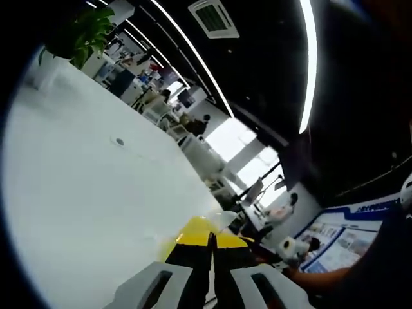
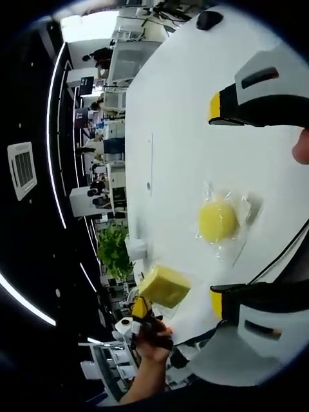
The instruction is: Compare the silicone blocks by pressing each to a similar depth, holding the contact briefly, and releasing to observe deformation and rebound differences across the visible hardness samples.
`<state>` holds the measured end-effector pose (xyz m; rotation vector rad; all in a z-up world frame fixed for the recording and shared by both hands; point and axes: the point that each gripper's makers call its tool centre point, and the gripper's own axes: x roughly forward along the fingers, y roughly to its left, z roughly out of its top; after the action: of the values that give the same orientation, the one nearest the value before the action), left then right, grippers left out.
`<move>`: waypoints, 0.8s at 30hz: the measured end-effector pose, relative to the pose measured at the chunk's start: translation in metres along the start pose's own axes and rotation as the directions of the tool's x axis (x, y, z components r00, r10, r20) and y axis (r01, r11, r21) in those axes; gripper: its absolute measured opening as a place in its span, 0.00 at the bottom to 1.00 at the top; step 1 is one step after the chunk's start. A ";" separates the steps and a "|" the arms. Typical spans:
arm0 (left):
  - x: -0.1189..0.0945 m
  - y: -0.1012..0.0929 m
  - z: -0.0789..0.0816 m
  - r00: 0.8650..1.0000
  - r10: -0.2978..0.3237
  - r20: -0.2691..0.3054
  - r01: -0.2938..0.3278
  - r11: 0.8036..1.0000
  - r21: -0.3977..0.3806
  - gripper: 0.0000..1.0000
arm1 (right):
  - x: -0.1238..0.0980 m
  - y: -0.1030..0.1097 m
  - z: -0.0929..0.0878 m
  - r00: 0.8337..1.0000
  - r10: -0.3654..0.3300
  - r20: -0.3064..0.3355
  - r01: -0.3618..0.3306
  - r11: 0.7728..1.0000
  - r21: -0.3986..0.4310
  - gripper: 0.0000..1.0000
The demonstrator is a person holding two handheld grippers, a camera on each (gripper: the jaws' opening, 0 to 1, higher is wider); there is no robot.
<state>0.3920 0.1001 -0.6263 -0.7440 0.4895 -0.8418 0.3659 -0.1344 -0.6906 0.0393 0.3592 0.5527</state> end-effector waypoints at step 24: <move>0.007 0.044 -0.015 0.999 0.048 -0.003 -0.048 0.991 -0.126 0.00 | 0.006 -0.003 -0.004 0.999 -0.046 0.009 0.046 0.999 -0.027 0.96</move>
<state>0.4078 0.1085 -0.6703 -0.8451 0.5622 -0.7705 0.3708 -0.1341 -0.6962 0.0076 0.3434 0.5117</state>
